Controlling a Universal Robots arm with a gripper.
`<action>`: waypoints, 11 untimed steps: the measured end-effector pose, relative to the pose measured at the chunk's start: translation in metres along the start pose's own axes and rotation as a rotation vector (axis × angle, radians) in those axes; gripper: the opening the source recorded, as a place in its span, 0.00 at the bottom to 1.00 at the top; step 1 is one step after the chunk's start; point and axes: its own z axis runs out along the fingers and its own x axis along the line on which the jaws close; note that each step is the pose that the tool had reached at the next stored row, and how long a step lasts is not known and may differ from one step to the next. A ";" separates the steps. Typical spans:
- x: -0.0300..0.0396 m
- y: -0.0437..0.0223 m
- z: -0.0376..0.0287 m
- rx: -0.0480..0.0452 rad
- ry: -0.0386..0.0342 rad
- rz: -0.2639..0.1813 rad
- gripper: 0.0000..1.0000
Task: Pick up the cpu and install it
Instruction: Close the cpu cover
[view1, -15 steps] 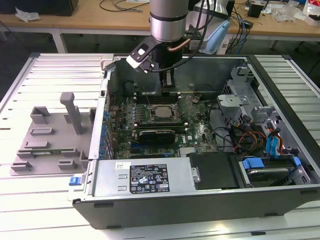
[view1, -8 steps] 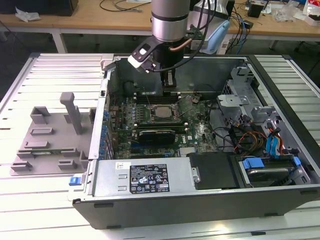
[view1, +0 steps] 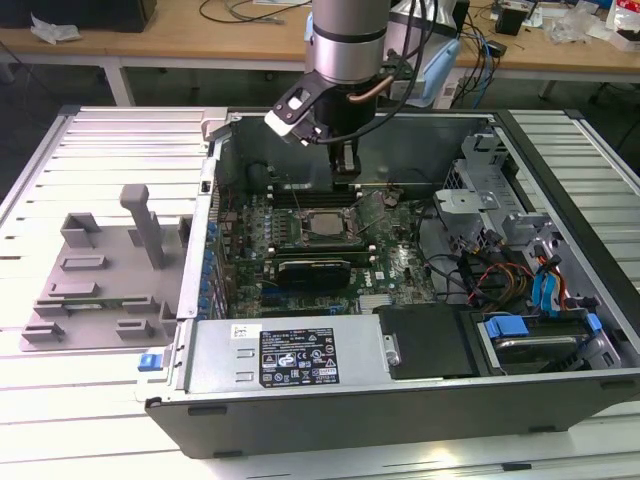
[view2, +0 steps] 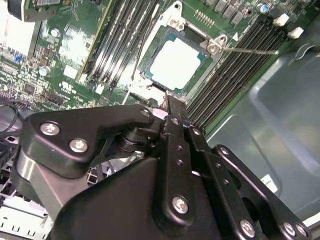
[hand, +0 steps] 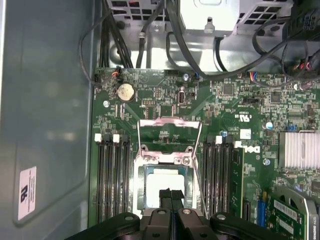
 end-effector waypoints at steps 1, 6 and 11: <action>-0.0001 0.0041 0.0002 0.0000 0.0000 0.000 0.11; -0.0005 0.0153 0.0007 0.0000 0.0000 0.000 0.11; -0.0007 0.0221 0.0010 0.0000 0.0000 0.000 0.11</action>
